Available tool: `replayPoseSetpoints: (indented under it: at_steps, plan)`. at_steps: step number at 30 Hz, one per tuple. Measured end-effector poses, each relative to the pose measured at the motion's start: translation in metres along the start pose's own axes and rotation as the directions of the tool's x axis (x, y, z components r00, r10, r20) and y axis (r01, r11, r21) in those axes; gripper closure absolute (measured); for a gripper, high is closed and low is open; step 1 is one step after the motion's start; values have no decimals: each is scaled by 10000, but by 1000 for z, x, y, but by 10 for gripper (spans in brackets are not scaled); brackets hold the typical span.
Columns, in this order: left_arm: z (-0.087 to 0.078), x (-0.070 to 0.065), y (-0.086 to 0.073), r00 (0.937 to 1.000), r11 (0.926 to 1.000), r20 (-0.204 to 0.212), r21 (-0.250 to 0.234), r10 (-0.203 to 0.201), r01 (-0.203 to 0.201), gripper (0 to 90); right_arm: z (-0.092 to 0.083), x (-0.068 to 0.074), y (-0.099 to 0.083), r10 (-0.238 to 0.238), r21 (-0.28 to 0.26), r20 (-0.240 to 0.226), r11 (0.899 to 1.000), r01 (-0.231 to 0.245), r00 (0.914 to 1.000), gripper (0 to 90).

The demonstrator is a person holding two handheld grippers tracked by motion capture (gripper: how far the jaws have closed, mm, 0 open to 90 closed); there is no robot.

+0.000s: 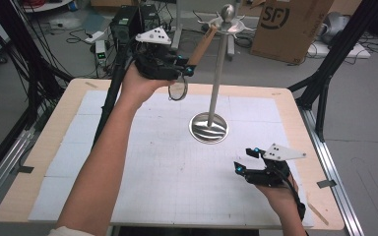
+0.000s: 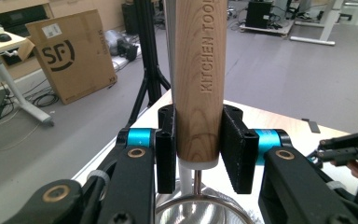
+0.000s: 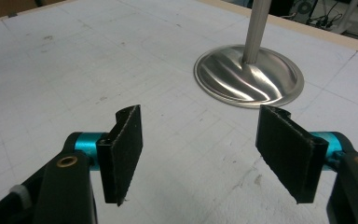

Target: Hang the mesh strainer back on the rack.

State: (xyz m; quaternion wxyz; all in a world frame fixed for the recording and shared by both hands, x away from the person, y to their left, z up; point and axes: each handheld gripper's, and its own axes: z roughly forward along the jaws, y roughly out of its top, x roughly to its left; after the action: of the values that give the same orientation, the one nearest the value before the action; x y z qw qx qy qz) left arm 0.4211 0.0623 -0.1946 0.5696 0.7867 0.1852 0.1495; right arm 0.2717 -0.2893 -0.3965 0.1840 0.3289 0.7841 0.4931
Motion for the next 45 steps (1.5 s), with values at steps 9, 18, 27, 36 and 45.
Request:
replayPoseSetpoints:
  at_steps: [9,18,27,36,45]
  plan:
    - [13,-2,-2,9997,9996,-224,297,-27,33,689,-1,0,0,11,21,-5,10000,-11,10000,311]
    - [21,-5,-4,9997,9991,-247,426,66,-55,689,-1,0,0,21,49,-1,10000,-21,10000,311]
    - [23,-8,-8,9992,9987,-352,471,193,-176,642,-1,1,-1,-20,30,7,10000,20,10000,311]
    - [18,-7,-17,9980,9976,-633,693,22,22,513,-1,1,-1,-8,52,-31,10000,8,10000,311]
    - [7,-8,-30,9984,9968,-515,755,-229,267,428,-4,-1,0,60,-7,67,10000,-60,10000,311]
